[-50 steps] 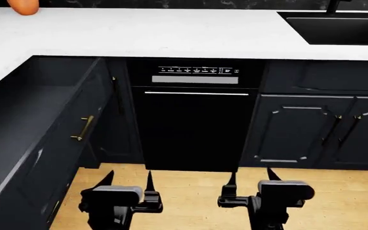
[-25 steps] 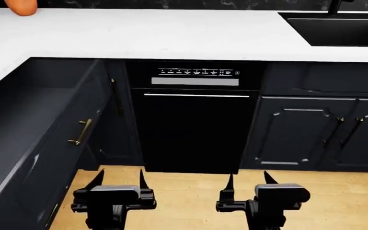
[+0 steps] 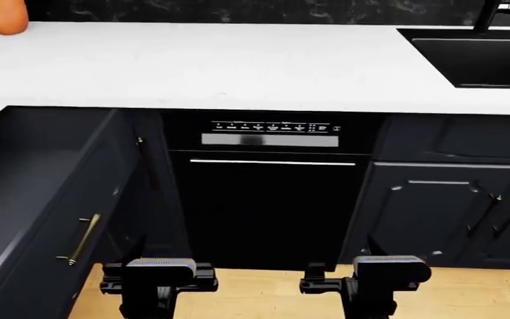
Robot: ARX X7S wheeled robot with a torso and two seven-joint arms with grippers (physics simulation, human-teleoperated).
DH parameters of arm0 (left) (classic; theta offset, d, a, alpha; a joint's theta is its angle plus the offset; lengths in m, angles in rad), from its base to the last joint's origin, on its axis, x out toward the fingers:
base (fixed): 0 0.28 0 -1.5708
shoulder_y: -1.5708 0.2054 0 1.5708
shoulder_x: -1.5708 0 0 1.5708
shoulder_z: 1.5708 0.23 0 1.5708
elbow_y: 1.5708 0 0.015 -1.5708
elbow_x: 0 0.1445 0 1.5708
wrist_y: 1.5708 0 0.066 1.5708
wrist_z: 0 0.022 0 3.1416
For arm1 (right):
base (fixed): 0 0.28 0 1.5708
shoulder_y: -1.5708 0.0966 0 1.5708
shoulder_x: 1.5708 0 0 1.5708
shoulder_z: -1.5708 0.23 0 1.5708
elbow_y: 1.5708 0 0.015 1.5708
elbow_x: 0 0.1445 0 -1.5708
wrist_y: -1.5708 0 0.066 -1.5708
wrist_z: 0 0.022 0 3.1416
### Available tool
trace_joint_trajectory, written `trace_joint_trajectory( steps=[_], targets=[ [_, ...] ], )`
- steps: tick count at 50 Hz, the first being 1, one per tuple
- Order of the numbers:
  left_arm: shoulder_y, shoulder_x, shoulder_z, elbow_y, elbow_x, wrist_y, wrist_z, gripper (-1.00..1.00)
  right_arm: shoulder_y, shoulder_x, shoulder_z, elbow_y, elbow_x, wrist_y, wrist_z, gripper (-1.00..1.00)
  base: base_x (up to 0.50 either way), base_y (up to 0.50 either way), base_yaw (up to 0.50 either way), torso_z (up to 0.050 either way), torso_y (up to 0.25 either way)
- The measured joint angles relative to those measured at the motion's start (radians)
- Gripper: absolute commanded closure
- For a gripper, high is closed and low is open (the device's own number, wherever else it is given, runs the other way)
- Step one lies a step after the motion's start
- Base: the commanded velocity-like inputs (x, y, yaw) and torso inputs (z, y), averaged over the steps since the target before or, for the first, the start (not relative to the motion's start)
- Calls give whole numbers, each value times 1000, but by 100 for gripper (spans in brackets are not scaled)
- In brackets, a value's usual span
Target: Pick and place the shaker into the drawer. Then close the cabinet.
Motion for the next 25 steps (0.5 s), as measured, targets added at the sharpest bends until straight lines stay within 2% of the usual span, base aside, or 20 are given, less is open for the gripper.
trace_joint_trajectory(
  steps=[25],
  targets=[
    [-2, -3, 7, -2, -7, 1, -1, -100, 5, 5, -12, -4, -7, 7, 1, -100, 500, 1, 0, 0, 0]
  ],
)
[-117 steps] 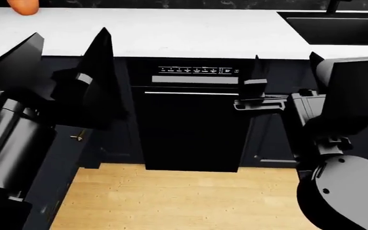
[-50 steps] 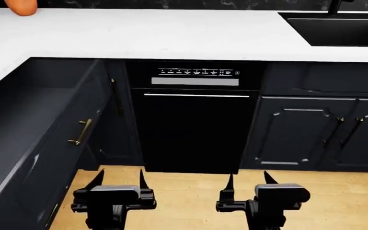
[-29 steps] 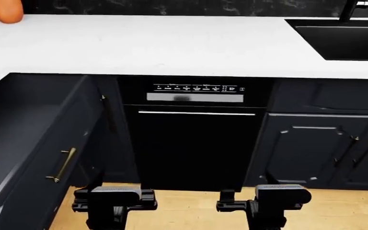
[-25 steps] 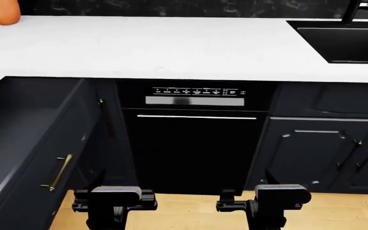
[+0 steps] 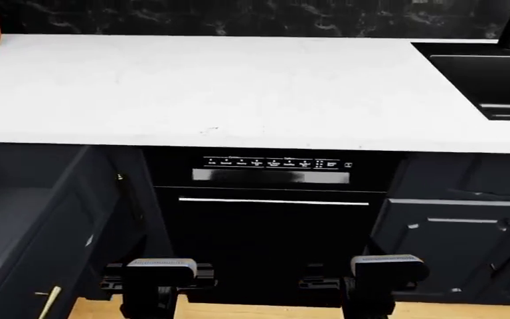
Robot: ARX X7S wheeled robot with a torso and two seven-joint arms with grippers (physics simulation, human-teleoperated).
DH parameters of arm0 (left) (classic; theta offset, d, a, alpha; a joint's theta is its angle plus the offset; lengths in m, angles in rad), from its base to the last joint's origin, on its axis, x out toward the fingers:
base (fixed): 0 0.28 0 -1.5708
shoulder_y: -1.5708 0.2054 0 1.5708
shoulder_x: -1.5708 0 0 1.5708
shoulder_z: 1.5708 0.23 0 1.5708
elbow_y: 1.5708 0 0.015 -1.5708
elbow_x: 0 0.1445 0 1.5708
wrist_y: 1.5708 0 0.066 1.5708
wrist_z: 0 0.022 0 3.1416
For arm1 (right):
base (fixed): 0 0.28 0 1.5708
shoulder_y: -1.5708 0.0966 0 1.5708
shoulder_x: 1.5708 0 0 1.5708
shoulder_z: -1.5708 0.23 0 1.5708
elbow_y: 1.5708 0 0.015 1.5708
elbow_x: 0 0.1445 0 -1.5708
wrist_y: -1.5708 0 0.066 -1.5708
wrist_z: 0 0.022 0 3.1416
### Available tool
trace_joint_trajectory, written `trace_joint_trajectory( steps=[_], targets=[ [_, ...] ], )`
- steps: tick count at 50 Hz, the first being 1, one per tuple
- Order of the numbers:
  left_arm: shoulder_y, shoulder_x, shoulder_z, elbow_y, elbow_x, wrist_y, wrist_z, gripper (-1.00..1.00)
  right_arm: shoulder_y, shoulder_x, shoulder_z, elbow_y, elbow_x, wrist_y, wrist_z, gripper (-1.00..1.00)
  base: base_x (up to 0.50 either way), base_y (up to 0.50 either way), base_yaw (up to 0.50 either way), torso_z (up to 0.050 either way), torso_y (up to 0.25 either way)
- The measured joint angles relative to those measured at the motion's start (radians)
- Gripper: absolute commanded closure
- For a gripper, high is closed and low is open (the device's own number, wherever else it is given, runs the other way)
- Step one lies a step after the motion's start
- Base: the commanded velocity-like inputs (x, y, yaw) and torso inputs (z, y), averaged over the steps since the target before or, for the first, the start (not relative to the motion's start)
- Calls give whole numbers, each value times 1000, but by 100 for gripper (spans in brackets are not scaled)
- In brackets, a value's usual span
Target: Pick and place the shaker into the drawer. Then close the cabinet.
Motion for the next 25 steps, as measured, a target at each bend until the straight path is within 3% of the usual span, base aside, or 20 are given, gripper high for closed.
trace_joint_trajectory(
  steps=[13, 18, 25],
  targets=[
    [-1, -3, 3, 1, -1, 1, -3, -100, 2, 1, -6, 0, -2, 0, -2, -100, 450, -304, 0, 0, 1],
    [0, -2, 6, 1, -2, 1, -3, -100, 4, 4, -8, 0, -5, 3, -1, -100, 501, -21, 0, 0, 0],
    [-1, -4, 6, 3, -4, 7, -2, -100, 5, 4, -9, 1, -4, -2, -3, -100, 0, 0, 0, 0, 2]
  ],
)
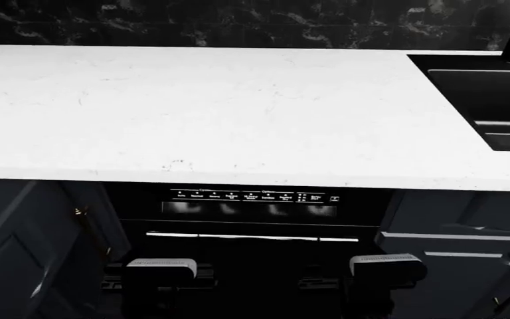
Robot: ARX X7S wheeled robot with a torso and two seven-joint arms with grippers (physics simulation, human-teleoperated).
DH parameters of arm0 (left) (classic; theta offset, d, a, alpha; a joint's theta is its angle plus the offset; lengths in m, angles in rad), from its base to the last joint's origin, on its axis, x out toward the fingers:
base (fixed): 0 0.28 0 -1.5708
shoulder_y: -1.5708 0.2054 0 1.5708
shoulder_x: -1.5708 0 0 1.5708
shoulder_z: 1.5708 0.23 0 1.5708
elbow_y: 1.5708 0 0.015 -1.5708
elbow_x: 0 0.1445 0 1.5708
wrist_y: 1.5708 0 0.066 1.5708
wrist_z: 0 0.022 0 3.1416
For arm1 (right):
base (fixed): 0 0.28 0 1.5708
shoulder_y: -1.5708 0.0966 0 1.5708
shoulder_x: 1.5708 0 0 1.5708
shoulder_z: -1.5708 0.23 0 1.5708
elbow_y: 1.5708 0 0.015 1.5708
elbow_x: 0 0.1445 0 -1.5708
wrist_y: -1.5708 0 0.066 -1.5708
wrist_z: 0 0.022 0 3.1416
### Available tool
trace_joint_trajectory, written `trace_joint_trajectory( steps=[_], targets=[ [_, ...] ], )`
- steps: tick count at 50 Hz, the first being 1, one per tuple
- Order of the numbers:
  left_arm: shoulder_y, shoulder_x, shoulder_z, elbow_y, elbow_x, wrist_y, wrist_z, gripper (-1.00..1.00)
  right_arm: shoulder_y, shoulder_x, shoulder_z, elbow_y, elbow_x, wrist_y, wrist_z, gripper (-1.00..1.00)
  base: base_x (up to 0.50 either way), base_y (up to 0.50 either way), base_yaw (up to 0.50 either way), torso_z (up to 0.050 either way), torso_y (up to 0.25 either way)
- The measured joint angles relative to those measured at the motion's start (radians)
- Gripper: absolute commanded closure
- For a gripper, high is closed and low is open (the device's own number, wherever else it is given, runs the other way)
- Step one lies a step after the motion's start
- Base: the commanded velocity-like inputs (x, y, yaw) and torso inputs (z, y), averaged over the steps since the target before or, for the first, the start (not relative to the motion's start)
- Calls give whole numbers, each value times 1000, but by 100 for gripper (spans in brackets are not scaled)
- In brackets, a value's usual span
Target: Pick and place the shaker into the drawer. Then close the cabinet.
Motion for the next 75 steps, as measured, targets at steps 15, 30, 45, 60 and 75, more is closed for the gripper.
trace_joint_trajectory(
  steps=[15, 30, 45, 60, 75],
  targets=[
    [34, 167, -213, 27, 178, -45, 193, -100, -76, -237, 314, -24, -260, 53, -300, -100, 0, 0, 0, 0, 0],
    [58, 209, -294, 65, 215, -110, 277, -100, -115, -281, 382, -94, -330, 107, -393, -100, 300, 10, 0, 0, 0],
    [-413, -115, -342, 483, -19, -613, 609, -100, 267, 42, 169, -821, -926, 1067, -1264, -100, 0, 0, 0, 0, 0],
    [-803, -360, -360, 468, -66, -693, 869, -100, 428, 729, 625, -1014, -751, 1463, -1855, -100, 0, 0, 0, 0, 0],
    [-1049, -426, -325, 262, 13, -605, 959, -100, 617, 994, 673, -1033, -517, 1536, -1799, -100, 56, -4, 0, 0, 0]
  ],
)
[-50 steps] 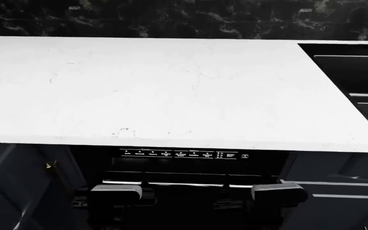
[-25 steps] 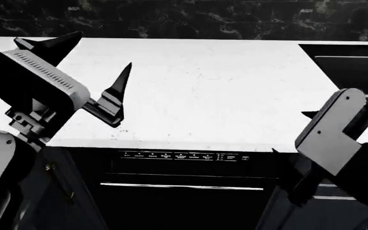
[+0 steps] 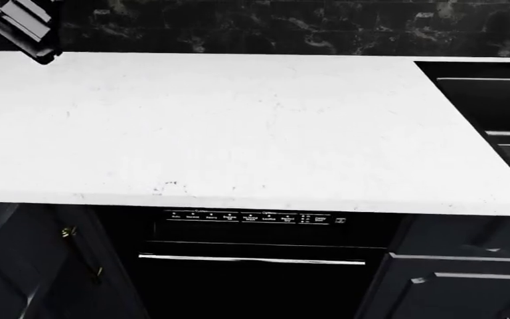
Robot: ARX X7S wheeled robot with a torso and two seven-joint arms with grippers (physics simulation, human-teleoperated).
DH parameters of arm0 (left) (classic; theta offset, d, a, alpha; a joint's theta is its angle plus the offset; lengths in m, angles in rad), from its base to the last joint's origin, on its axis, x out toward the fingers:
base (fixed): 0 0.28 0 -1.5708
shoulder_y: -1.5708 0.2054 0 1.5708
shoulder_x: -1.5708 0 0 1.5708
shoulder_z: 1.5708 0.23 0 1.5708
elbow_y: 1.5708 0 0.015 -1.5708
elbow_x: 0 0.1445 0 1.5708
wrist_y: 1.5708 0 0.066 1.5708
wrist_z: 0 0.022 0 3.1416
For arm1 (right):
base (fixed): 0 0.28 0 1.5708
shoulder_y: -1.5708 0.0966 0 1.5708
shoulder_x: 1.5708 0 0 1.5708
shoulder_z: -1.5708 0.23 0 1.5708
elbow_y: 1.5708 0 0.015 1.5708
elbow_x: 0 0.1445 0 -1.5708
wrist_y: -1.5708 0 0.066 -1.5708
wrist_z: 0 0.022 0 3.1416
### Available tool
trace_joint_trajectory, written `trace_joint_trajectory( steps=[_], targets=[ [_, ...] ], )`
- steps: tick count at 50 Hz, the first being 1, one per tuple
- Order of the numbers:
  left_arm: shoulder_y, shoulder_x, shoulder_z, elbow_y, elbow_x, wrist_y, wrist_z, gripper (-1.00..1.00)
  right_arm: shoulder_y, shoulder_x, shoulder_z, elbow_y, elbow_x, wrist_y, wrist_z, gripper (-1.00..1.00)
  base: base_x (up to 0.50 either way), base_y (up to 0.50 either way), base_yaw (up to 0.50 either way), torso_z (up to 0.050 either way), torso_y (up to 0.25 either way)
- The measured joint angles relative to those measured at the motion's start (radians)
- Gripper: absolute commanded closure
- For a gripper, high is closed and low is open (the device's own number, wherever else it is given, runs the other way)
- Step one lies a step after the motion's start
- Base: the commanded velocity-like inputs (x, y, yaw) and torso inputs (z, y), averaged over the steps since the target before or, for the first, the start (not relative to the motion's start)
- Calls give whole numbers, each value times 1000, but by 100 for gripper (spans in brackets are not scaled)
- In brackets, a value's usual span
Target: Pick and place the shaker into the drawer. Then close the cabinet.
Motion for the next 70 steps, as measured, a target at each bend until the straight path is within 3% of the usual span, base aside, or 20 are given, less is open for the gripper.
trace_joint_trajectory(
  steps=[8, 11, 13, 17, 21, 25, 30, 36, 44, 70],
  targets=[
    [-144, 33, 3, -82, 2, -4, 3, -100, -45, 111, 258, 6, 687, -18, 535, -100, 501, -33, 0, 0, 0],
    [-174, 41, 1, -97, 0, -7, 2, -100, -44, 120, 294, 21, 931, -18, 683, -100, 501, -11, 0, 0, 0],
    [-188, 47, 1, -105, -1, -9, 1, -100, 20, 67, 254, 88, 1116, -7, 819, -100, 500, 17, 0, 0, 0],
    [-206, 57, 2, -117, -4, -10, 0, -100, 252, -78, 41, 225, 1541, 9, 1175, -100, 500, 17, 0, 0, 0],
    [-215, 65, 3, -123, -7, -9, -1, -100, 603, -179, -301, 315, 1939, 20, 1577, -100, 500, 17, 0, 0, 0],
    [-217, 70, 2, -125, -11, -10, -2, -100, 933, -244, -652, 372, 2203, 27, 1864, -100, 500, 17, 0, 0, 0],
    [-217, 74, 2, -123, -15, -12, -3, -100, 1197, -293, -935, 415, 2419, 32, 2097, -100, 500, 17, 0, 0, 0],
    [-212, 78, 2, -118, -20, -13, -4, -100, 1380, -322, -1128, 441, 2562, 36, 2251, -100, 500, 17, 0, 0, 0],
    [-202, 83, 2, -114, -25, -15, -6, -100, 1496, -338, -1249, 457, 2644, 36, 2341, -100, 375, 13, 0, 0, 2],
    [-187, 84, -11, -94, -41, -23, -19, -100, 1567, -341, -1320, 449, 2725, 18, 2438, -100, 134, 5, 0, 0, 1]
  ],
)
